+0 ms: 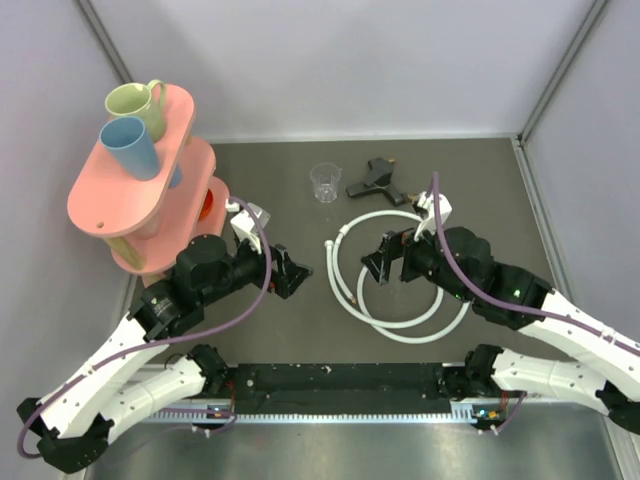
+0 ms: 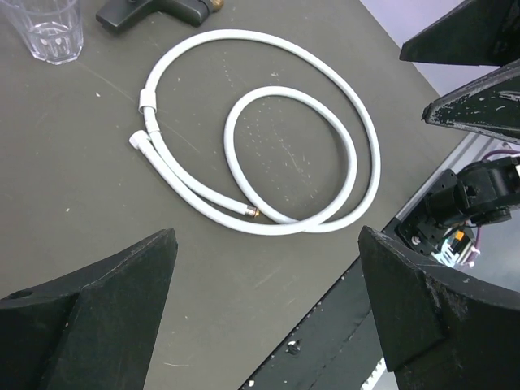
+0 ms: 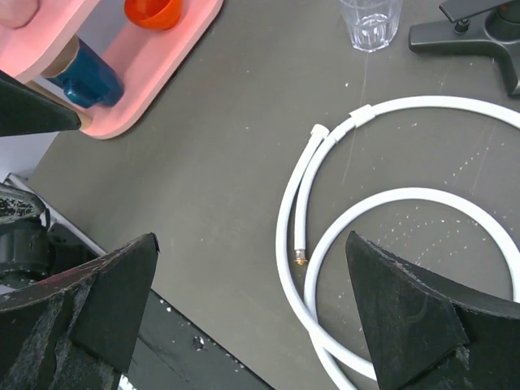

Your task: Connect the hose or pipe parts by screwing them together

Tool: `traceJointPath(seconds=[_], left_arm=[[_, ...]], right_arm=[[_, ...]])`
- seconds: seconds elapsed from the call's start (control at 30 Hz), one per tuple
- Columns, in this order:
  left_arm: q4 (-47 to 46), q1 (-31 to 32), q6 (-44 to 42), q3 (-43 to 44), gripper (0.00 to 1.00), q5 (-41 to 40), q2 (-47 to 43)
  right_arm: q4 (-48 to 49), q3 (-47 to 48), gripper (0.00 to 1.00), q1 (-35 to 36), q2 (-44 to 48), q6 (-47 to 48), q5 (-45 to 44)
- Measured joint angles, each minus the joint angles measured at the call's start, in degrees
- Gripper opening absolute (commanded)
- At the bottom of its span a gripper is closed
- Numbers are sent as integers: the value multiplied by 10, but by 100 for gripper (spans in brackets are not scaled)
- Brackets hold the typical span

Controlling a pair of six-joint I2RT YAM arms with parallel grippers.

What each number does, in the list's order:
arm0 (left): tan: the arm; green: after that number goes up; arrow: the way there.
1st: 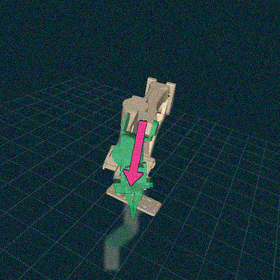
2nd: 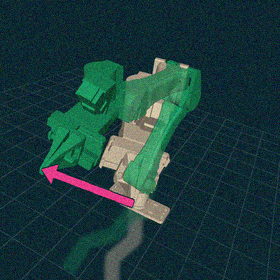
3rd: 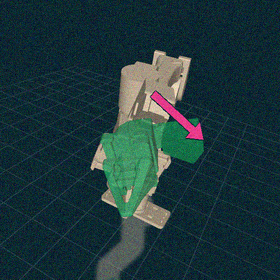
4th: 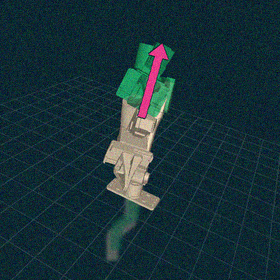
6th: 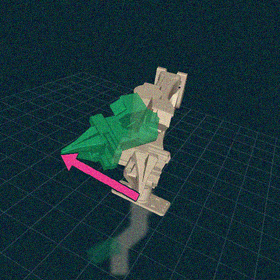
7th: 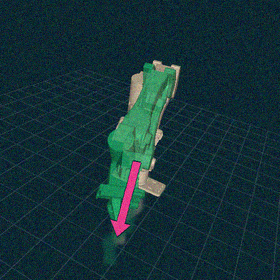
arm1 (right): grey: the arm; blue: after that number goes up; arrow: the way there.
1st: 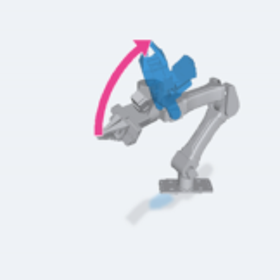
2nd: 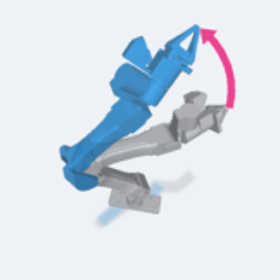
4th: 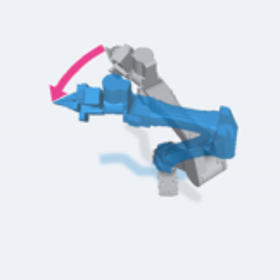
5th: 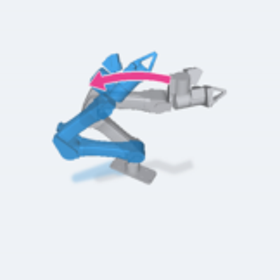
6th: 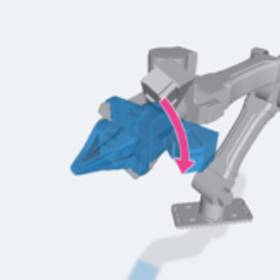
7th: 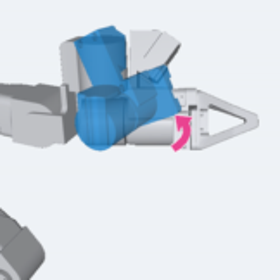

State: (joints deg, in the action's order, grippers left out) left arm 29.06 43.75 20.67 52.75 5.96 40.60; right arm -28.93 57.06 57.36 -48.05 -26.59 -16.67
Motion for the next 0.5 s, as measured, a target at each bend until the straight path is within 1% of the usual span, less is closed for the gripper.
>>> traceJointPath(seconds=[0.17,0.3,0.33,0.37,0.5], left_arm=[[-3,0,0,-9,98,-27,-2],[-3,0,8,-9,92,-62,-2],[-1,0,14,-9,92,-74,-1],[2,0,20,-9,91,-83,1],[22,0,45,-9,91,-108,4]], right_arm=[[5,-10,99,0,-14,5,-16],[5,-33,99,0,-42,13,-42],[3,-40,98,0,-52,13,-52],[1,-46,95,-1,-67,13,-61],[-2,-49,95,-5,-138,11,-61]])
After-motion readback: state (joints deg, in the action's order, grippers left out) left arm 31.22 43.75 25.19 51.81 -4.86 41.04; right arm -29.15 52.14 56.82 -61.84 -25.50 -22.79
